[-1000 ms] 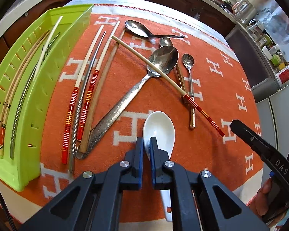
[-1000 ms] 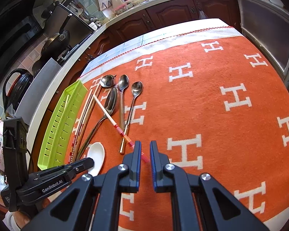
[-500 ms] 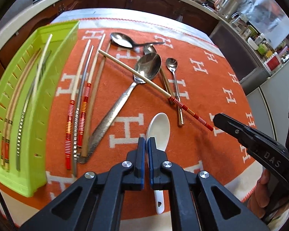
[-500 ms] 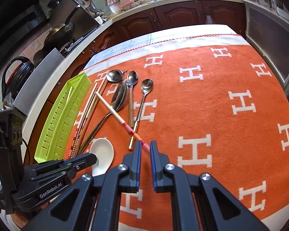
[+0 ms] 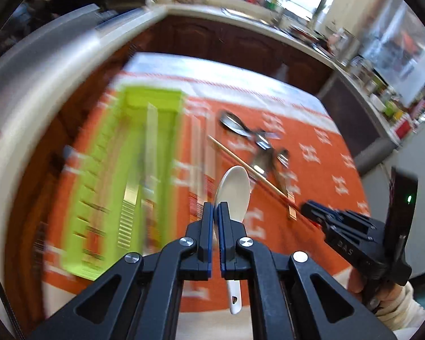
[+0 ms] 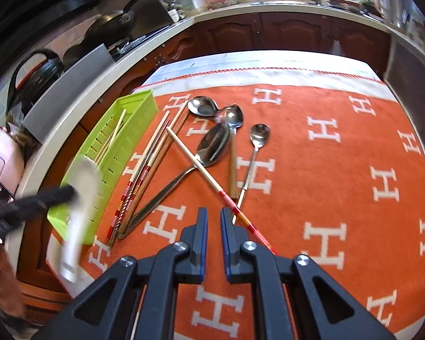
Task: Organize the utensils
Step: 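Carry the ceramic spoon into the green tray and open the left gripper while the right gripper holds the chopstick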
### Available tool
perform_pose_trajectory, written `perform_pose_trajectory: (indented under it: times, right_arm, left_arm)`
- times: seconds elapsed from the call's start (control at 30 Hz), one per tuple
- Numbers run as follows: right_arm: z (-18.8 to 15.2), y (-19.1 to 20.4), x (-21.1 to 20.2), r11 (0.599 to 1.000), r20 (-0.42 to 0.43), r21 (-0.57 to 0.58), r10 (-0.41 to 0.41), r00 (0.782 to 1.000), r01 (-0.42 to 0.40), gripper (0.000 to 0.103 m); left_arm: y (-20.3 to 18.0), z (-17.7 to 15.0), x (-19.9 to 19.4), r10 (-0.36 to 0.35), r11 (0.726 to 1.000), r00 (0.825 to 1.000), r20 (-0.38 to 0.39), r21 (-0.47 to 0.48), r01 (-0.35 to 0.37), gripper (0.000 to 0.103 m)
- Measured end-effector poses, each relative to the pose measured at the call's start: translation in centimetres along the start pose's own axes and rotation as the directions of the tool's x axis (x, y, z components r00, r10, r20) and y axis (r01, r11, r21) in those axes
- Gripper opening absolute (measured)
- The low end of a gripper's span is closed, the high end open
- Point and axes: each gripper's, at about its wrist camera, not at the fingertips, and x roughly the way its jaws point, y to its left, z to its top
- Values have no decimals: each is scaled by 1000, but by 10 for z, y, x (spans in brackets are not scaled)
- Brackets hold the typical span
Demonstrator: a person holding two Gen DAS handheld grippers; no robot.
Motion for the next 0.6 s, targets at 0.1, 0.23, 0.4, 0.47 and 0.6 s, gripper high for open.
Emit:
perform_pose_trajectory:
  times: [0.1, 0.23, 0.4, 0.47, 0.6]
  right_arm:
    - [7, 8, 12, 998, -6, -59, -28, 1000, 28, 10]
    - [16, 19, 28, 987, -7, -150, -58, 998, 57, 28]
    - [24, 28, 48, 965, -11, -240, -107, 994, 101, 28]
    - [26, 31, 56, 956, -22, -271, -120, 993, 110, 28]
    - [26, 32, 68, 949, -48, -293, -139, 989, 119, 22]
  left_arm:
    - [24, 16, -13, 93, 996, 995, 30, -4, -93, 1]
    - [52, 30, -5, 170, 985, 985, 16, -9, -170, 1]
    - [76, 39, 20, 222, 975, 975, -26, -5, -222, 1]
    - [81, 42, 31, 229, 973, 972, -40, 6, -229, 1]
    - [87, 44, 54, 236, 972, 968, -84, 15, -235, 3]
